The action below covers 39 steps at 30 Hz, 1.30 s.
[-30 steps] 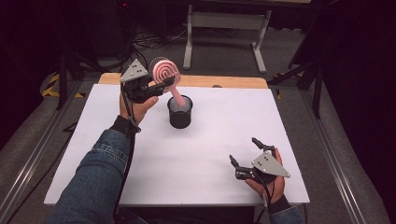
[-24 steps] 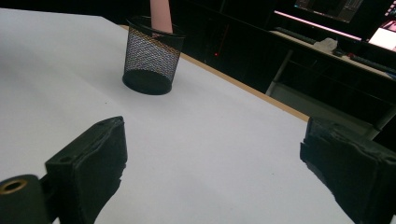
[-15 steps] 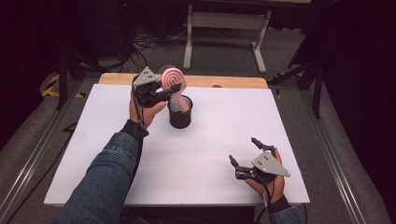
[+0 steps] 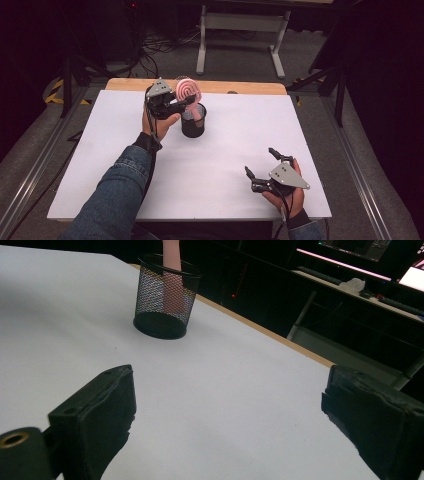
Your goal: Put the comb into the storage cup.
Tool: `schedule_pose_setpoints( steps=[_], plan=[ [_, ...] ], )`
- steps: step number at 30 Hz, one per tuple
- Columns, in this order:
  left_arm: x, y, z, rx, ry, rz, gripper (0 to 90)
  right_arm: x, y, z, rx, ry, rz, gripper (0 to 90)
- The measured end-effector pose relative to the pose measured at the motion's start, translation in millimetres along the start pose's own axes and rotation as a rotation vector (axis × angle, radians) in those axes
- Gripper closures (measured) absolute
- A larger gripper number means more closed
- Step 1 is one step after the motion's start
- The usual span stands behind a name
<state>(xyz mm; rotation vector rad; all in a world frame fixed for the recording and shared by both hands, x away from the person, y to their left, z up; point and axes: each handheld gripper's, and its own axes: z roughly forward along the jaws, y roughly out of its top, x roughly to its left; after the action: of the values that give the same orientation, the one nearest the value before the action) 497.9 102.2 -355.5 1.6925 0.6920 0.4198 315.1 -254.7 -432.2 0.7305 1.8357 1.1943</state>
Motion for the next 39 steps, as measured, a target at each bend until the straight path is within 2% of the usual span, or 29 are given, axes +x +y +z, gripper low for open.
schedule_pose_setpoints(
  steps=[5,14,23,31,34,39],
  plan=[
    [4.2,-7.3,1.9,0.003,0.000,-0.027,62.6,1.4,-0.2,1.0,0.007,0.005,-0.005,7.2],
    [6.7,-15.2,6.1,0.017,0.000,-0.049,62.6,1.5,-0.4,1.4,0.012,0.008,-0.007,7.4],
    [11.3,-18.8,7.8,0.002,0.004,-0.075,62.5,1.8,-1.4,2.5,0.020,0.013,-0.010,7.4],
    [17.7,-19.7,6.2,0.005,0.051,-0.075,60.8,2.3,-1.8,3.7,0.026,0.016,-0.011,7.4],
    [22.1,-21.8,5.2,-0.006,0.051,-0.092,60.3,2.6,-2.2,4.3,0.030,0.018,-0.009,7.4],
    [30.9,-25.0,2.5,-0.006,0.078,-0.111,59.0,3.5,-2.8,5.7,0.036,0.025,-0.010,7.4]
  ],
)
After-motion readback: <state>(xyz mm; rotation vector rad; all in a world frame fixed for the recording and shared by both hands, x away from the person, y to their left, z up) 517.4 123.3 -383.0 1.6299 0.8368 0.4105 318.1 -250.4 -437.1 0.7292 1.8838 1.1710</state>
